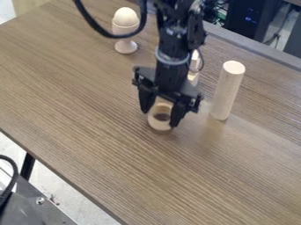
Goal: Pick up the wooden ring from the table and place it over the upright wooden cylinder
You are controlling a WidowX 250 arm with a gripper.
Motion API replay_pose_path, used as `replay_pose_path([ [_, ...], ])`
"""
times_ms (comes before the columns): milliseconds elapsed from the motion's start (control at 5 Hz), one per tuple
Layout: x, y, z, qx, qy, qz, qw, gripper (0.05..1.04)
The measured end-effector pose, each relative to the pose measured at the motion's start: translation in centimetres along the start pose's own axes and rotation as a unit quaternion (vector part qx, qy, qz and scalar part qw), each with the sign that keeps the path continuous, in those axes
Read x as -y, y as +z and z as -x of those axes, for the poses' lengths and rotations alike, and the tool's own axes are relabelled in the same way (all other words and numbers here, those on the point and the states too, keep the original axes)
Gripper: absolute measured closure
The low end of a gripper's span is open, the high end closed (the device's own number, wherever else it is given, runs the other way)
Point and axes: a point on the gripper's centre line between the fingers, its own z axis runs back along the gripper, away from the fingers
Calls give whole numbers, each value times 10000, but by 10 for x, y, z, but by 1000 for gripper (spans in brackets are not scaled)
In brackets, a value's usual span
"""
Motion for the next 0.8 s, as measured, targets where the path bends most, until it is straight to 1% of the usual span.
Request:
replay_pose_path([
  [200,12,40,-15,312,239,-144,9991,358],
  [400,23,65,-22,329,373,-116,9987,358],
  [600,35,98,-29,622,436,62,9971,358],
  [800,45,117,-33,801,370,195,9959,358],
])
